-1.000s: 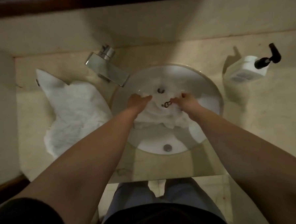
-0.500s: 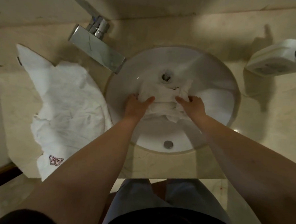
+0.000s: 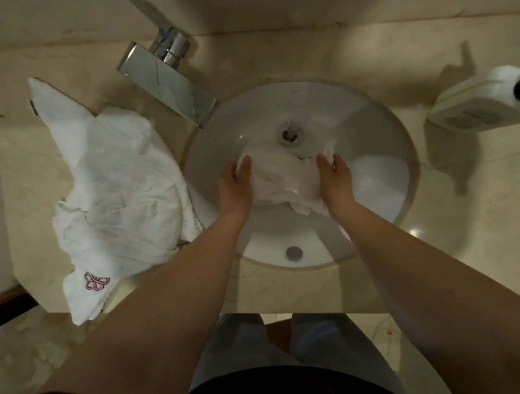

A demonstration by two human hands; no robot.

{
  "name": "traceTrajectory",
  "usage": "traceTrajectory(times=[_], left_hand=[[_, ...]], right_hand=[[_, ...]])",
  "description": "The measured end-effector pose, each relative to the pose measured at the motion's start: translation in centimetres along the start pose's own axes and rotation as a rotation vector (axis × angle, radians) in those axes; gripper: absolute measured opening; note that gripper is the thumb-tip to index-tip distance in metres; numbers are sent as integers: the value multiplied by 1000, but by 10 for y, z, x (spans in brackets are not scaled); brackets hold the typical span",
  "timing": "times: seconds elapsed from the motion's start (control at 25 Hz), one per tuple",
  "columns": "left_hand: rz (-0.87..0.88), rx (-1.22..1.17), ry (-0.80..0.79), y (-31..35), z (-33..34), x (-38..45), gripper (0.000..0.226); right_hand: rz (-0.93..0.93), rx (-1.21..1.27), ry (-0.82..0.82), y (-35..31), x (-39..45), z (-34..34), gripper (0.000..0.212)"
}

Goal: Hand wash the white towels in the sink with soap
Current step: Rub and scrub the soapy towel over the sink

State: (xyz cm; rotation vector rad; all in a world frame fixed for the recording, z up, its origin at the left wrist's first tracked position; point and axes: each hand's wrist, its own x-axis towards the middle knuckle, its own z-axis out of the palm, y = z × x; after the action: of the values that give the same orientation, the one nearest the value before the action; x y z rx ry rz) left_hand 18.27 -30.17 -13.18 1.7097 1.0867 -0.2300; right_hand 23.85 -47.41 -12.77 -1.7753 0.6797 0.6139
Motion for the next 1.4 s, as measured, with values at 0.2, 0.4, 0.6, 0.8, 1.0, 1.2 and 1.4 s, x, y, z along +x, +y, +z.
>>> traceTrajectory(times=[0.2,0.4,0.6,0.8,1.0,1.2,1.4], left_hand=[[-456,-341,-238,-8,4,-7,41],[-493,-271,-226,2,-6,-10,53],[-268,-444,-219,46,-29,-37,16],[-69,-440,-263,86,-69,-63,11],[140,-353,-249,124,-127,-96,14],[347,-306,-348,154,-162,-127,17],[435,-202,-397,158,-170,-143,13]], right_hand=[[452,312,-131,13,-6,-3,47],[410,187,-98,20,-24,-6,47],[114,9,-17,-34,-68,-17,32],[-104,20,116,-93,-125,-30,40],[-264,-64,238,-139,-191,-37,52],[-327,47,216,-160,-232,-38,59],[-418,190,227,-173,-267,-29,64]])
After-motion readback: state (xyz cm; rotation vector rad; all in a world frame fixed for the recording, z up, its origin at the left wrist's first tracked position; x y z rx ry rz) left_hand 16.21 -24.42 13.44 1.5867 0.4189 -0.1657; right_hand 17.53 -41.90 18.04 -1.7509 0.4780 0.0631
